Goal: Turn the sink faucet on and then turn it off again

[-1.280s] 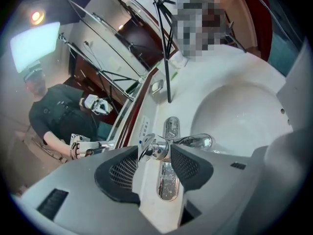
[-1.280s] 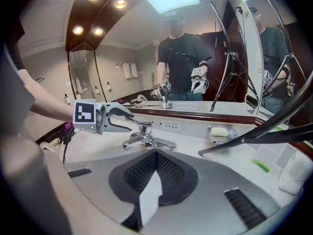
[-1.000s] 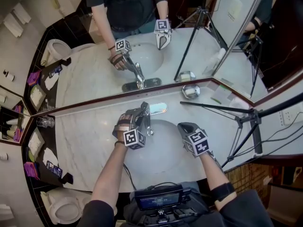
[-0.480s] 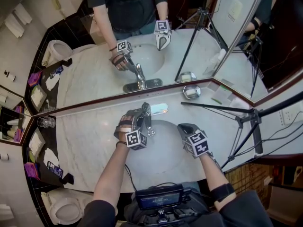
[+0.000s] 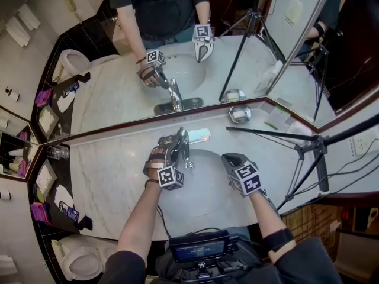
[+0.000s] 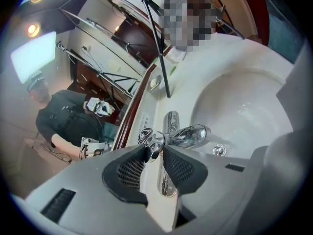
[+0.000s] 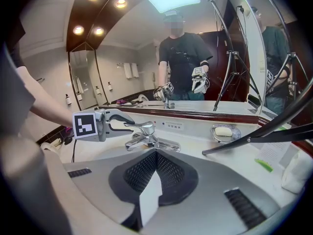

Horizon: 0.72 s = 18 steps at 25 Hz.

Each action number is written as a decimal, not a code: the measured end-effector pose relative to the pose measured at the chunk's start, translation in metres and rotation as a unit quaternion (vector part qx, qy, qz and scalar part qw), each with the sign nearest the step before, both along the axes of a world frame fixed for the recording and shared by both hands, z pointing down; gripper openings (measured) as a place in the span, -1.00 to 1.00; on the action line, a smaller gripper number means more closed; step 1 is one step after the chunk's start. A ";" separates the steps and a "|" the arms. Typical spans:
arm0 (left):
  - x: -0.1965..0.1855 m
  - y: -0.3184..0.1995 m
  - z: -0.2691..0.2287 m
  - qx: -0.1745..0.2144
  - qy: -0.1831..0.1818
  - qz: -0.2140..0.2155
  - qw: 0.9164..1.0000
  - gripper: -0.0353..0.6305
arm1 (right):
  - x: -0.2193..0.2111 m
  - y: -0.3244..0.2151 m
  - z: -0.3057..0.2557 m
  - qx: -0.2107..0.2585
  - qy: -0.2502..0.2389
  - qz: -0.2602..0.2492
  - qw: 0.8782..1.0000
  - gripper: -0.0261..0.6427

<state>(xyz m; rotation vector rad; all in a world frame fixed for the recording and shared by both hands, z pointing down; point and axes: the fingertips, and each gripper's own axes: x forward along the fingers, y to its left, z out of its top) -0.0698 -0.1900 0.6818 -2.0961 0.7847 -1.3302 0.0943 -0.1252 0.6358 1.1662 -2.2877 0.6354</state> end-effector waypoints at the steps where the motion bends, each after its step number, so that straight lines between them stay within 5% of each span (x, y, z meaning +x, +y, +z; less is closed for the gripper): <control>1: 0.000 0.000 0.000 0.001 0.001 -0.001 1.000 -0.61 | 0.000 0.000 0.000 0.000 0.000 0.000 1.000 -0.86; 18: -0.005 0.009 0.009 0.017 0.004 -0.016 1.000 -0.65 | 0.001 -0.003 -0.004 0.003 0.001 0.001 1.000 -0.86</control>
